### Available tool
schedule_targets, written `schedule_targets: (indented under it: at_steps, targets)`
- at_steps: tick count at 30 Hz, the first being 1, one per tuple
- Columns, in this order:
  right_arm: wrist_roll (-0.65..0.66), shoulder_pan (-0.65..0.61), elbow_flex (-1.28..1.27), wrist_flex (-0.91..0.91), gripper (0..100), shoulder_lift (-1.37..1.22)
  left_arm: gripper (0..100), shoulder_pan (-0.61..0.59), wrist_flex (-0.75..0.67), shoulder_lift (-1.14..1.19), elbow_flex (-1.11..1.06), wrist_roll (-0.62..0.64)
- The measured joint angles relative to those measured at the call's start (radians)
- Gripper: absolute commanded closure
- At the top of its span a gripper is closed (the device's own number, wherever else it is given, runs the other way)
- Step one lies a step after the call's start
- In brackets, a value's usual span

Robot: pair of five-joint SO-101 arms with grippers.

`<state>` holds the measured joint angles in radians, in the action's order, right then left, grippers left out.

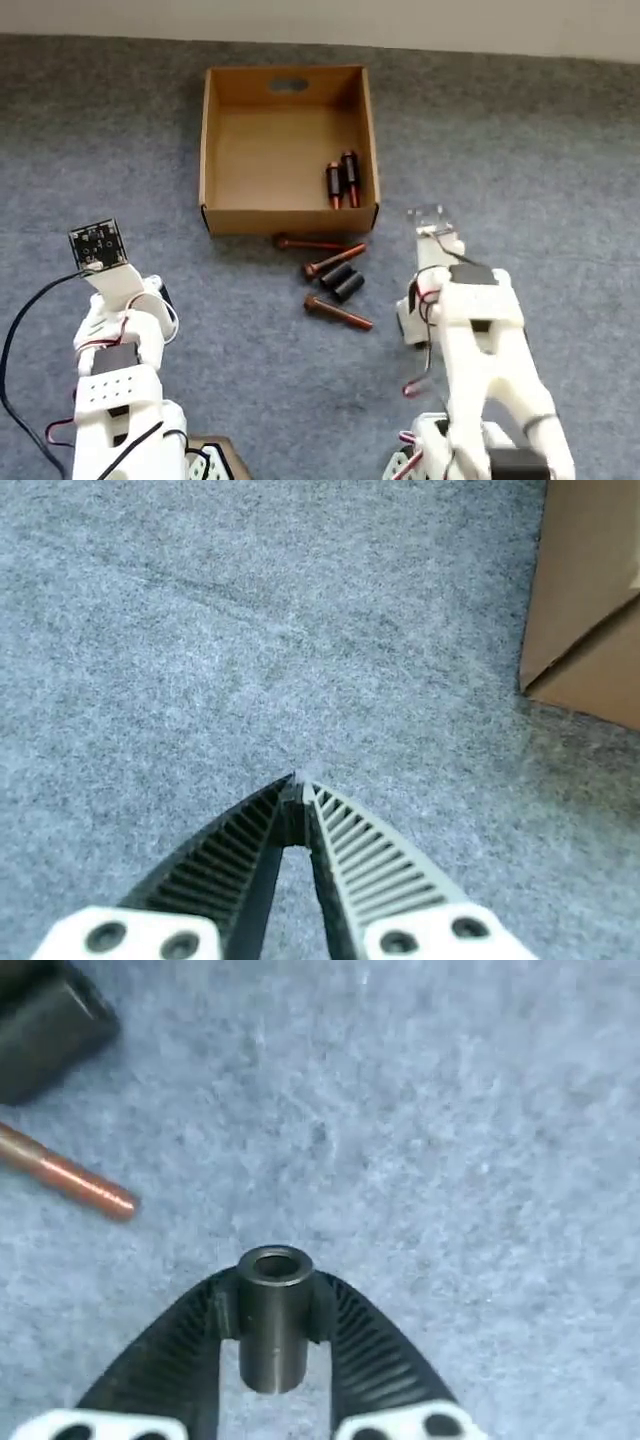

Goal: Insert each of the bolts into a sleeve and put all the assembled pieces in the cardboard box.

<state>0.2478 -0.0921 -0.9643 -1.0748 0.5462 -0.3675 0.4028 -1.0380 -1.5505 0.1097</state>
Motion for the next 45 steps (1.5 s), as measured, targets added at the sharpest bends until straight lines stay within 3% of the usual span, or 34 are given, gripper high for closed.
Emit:
schedule_targets:
  at_steps: [4, 9, 18, 24, 30, 34, 45]
  targets:
    - [-0.014, -0.028, -0.058, -0.017, 99.2, 0.293, 99, 0.000, 0.023, 0.000, 0.000, -0.046]
    - [-0.114, -0.121, -0.173, 0.014, 99.2, 0.583, 99, 0.000, 0.158, 0.000, 0.061, -0.097]
    - [-0.140, -0.147, -0.420, 0.261, 99.2, 0.729, 99, 0.003, 0.305, 0.000, 0.201, -0.107]
    - [-0.160, -0.147, -0.448, 0.273, 99.2, 0.741, 99, 0.170, 0.466, 0.000, 0.296, -0.241]
    - [-0.238, -0.084, -0.499, 0.275, 99.2, 0.784, 94, 0.328, 0.500, 0.000, 0.338, -0.364]
    - [-0.245, -0.003, -0.519, 0.275, 99.2, 0.838, 84, 0.391, 0.520, 0.009, 0.381, -0.382]
    - [-0.245, 0.037, -0.606, 0.275, 99.2, 0.997, 85, 0.531, 0.713, 0.407, 0.690, -0.384]
